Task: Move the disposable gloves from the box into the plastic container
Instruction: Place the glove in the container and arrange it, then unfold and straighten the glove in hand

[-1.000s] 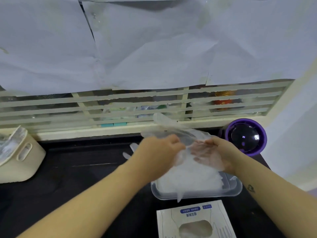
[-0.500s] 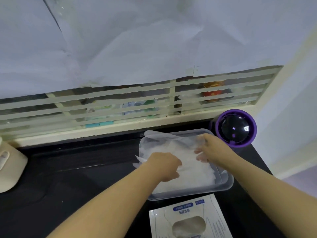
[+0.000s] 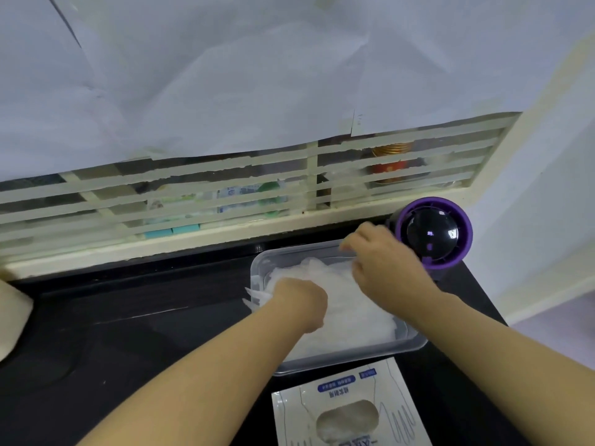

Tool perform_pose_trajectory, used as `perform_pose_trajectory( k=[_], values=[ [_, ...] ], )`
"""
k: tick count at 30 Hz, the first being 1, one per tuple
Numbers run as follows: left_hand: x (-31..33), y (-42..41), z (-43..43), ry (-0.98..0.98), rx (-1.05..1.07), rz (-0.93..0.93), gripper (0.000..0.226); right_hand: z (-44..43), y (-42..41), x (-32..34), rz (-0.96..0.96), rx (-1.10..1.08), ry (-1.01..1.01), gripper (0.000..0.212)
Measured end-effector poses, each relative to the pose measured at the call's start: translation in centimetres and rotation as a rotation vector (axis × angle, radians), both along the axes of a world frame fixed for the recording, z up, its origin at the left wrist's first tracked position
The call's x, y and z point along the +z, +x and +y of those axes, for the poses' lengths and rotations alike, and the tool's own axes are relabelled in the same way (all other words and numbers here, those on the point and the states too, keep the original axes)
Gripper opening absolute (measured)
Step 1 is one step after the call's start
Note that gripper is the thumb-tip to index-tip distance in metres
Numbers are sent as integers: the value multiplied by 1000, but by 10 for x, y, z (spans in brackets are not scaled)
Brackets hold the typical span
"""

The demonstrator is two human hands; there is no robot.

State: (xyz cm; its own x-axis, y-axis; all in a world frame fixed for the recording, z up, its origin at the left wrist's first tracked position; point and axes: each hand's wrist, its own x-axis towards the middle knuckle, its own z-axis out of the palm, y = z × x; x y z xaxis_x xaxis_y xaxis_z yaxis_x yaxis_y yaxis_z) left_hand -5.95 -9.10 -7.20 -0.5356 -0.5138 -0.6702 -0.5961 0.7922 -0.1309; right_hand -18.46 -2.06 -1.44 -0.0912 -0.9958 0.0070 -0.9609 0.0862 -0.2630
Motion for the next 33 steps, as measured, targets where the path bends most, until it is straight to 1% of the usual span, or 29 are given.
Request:
perform_pose_trajectory(
  k=[1, 2, 4, 5, 8, 10, 12, 17, 20, 21, 23, 26, 27, 28, 30, 31, 33],
  values=[
    [2, 0, 1, -3, 7, 31, 39, 0, 6, -7, -54, 46, 85, 40],
    [4, 0, 3, -10, 17, 54, 39, 0, 11, -17, -78, 76, 212, 43],
    [0, 0, 1, -25, 42, 101, 41, -2, 15, -40, -47, 108, 418, 52],
    [-1, 2, 0, -18, 48, 128, 44, -2, 15, -49, -22, 114, 468, 58],
    [-3, 7, -3, 68, 131, 183, 56, 0, 7, -67, 4, 122, 550, 86],
    [-8, 9, -6, 149, 266, 196, 64, 1, 3, -71, 11, 138, 602, 95],
    [-12, 8, -10, 147, 341, 206, 64, 0, 1, -74, 21, 141, 632, 96],
    [-13, 5, -12, 77, 349, 178, 54, -1, 8, -85, 12, 99, 713, 98],
    [5, 9, -13, 199, 357, 211, 44, 1, 8, -78, 34, 83, 716, 98],
    [20, 14, -14, 241, 357, 262, 40, 2, 6, -71, 28, 80, 700, 97],
    [54, 28, -17, 288, 403, 439, 37, 0, 1, -53, -42, 59, 607, 89],
    [96, 53, -18, 350, 604, 788, 36, 0, -5, -16, -263, 57, 416, 67],
    [107, 61, -17, 384, 677, 929, 35, 1, -6, -4, -365, 52, 377, 64],
    [112, 65, -18, 449, 766, 1080, 34, 3, -5, 7, -498, 40, 355, 67],
    [120, 68, -20, 634, 983, 1366, 34, 8, 0, 23, -791, 8, 334, 83],
    [124, 70, -18, 747, 1080, 1464, 34, 12, 4, 29, -906, -8, 323, 90],
    [125, 71, -16, 940, 1170, 1576, 37, 18, 15, 37, -1050, -22, 291, 94]
  ],
)
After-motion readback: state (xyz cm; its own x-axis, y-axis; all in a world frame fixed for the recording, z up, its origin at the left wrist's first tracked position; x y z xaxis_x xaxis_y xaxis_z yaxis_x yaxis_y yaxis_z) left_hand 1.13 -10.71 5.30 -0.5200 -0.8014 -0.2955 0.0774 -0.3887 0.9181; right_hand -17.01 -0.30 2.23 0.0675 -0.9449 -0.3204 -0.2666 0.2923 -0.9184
